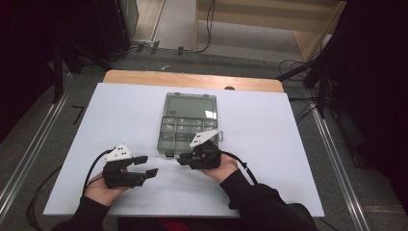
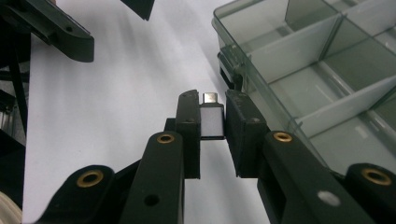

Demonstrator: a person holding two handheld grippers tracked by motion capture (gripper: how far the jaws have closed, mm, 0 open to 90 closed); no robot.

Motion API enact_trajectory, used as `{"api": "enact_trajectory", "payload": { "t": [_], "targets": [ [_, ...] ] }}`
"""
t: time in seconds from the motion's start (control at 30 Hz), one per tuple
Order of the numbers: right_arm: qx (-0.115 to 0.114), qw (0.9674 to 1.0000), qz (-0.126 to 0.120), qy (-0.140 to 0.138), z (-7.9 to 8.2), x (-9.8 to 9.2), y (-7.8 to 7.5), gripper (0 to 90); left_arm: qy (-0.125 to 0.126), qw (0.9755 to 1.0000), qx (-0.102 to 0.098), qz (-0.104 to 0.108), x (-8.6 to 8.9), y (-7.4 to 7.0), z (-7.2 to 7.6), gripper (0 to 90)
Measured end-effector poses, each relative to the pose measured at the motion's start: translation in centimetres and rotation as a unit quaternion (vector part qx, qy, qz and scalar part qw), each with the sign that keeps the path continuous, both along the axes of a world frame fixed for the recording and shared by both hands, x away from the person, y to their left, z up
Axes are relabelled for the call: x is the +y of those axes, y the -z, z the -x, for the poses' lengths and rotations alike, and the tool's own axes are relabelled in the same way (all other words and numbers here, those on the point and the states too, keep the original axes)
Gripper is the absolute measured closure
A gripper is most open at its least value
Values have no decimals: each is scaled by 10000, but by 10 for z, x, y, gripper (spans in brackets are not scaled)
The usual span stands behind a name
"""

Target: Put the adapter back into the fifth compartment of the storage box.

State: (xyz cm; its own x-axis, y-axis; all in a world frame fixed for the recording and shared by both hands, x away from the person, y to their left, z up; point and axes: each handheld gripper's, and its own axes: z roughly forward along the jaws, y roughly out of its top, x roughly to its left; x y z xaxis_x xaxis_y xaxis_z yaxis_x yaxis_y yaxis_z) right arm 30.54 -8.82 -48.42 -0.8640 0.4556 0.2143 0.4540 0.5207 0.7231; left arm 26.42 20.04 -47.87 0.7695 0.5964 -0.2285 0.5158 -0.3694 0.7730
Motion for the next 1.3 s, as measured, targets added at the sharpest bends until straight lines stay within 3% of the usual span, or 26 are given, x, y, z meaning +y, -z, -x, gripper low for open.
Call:
{"api": "enact_trajectory", "payload": {
  "t": [0.3,0.57,1.3],
  "targets": [
    [-40,9999,-107,-33,-2,2,-7,743,-69,10000,-5,-16,3,1,3,336],
    [166,9996,-246,10,-7,1,-12,743,-113,9999,-8,-22,5,1,6,336],
    [141,9993,-333,66,-23,11,-28,743,-145,9999,-28,-56,7,2,7,336]
  ]
}}
